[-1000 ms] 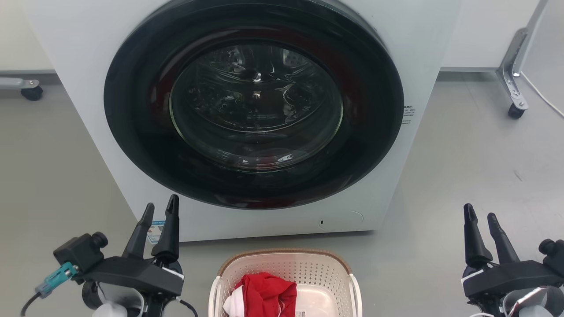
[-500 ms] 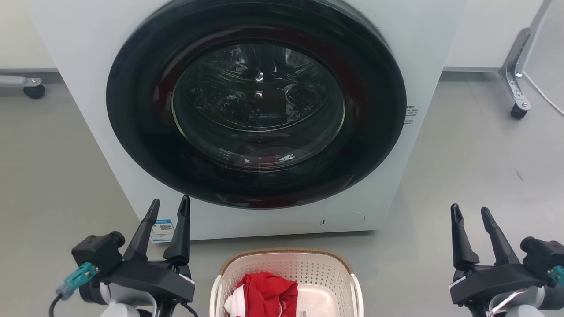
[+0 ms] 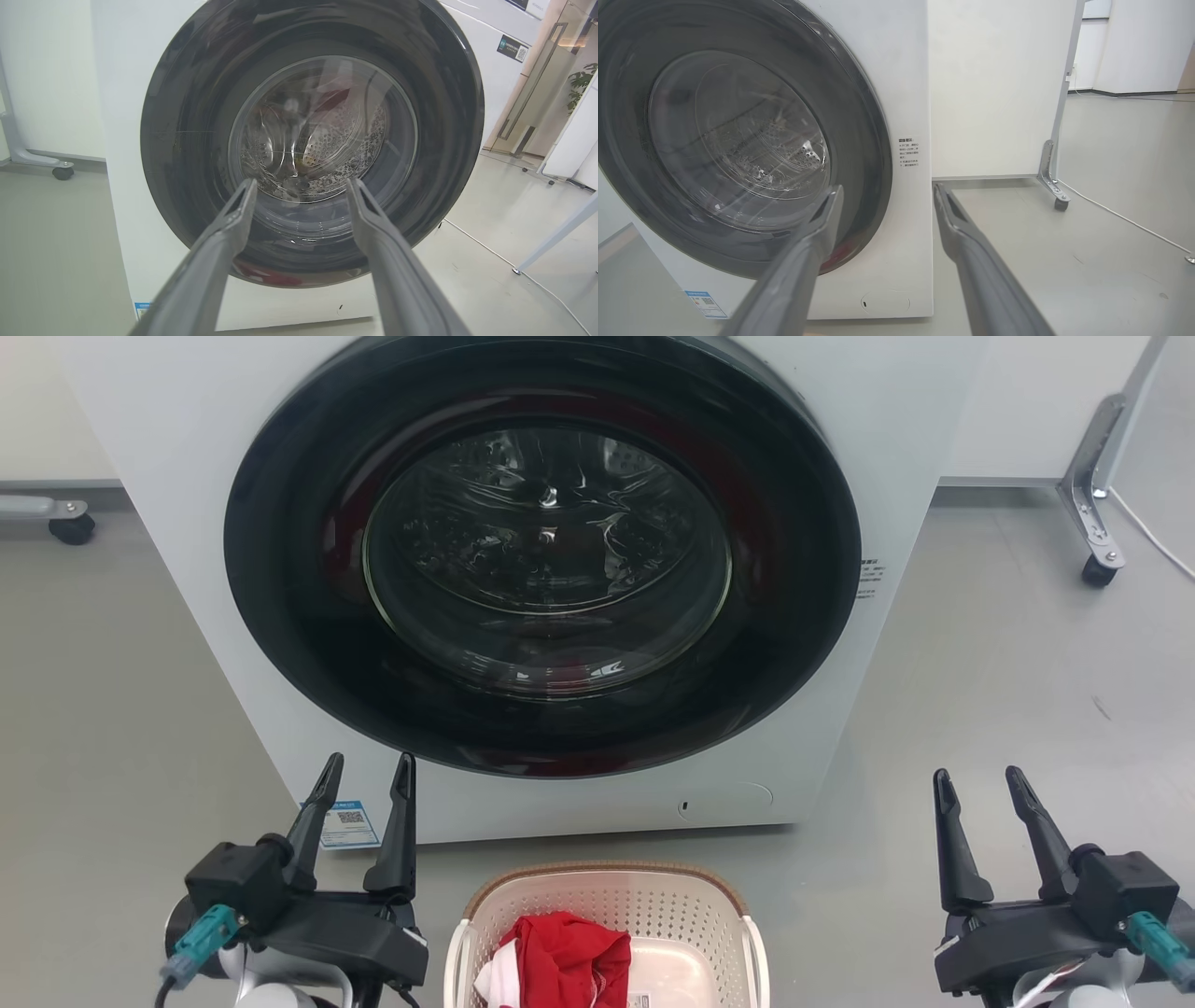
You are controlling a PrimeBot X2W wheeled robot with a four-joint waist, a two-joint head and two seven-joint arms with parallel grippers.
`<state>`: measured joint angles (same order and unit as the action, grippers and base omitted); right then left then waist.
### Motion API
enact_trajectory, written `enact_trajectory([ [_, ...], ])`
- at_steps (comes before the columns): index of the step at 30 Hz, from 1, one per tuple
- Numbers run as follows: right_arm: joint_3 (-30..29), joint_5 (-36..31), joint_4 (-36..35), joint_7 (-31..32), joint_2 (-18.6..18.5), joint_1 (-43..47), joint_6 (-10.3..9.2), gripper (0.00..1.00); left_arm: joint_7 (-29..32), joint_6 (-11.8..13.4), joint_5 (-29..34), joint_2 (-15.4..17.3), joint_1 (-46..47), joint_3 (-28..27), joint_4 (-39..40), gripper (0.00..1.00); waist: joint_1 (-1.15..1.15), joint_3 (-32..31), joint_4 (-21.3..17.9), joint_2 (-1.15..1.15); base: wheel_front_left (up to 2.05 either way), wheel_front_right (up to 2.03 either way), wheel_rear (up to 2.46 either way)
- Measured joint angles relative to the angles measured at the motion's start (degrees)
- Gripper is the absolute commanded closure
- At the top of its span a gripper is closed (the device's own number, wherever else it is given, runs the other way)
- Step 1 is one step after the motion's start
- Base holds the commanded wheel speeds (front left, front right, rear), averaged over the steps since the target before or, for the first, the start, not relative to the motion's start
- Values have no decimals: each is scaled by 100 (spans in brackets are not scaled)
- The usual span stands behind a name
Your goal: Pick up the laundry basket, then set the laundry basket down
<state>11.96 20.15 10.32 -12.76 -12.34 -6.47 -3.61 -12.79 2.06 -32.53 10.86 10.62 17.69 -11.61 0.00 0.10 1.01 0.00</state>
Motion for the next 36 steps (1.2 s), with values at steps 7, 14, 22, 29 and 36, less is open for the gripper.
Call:
enact_trajectory([
  [7,51,-463,4,-153,0,34,-93,0,-152,104,426,16,-24,81,16,0,0,-18,6,0,0,0,0],
  [14,-4,-508,96,-153,7,135,-93,0,-152,147,472,86,-80,77,-25,0,0,-23,0,0,0,0,0],
  [22,-55,-508,102,-153,15,133,-92,0,-152,148,472,86,-152,66,-88,0,0,-21,-6,0,0,0,0],
  [29,-90,-508,113,-153,35,133,-82,0,-152,155,488,84,-152,58,-96,0,0,-14,4,0,0,0,0],
  [36,-115,-514,119,-153,69,133,-58,0,-152,157,488,84,-152,40,-110,0,0,-18,13,0,0,0,0],
])
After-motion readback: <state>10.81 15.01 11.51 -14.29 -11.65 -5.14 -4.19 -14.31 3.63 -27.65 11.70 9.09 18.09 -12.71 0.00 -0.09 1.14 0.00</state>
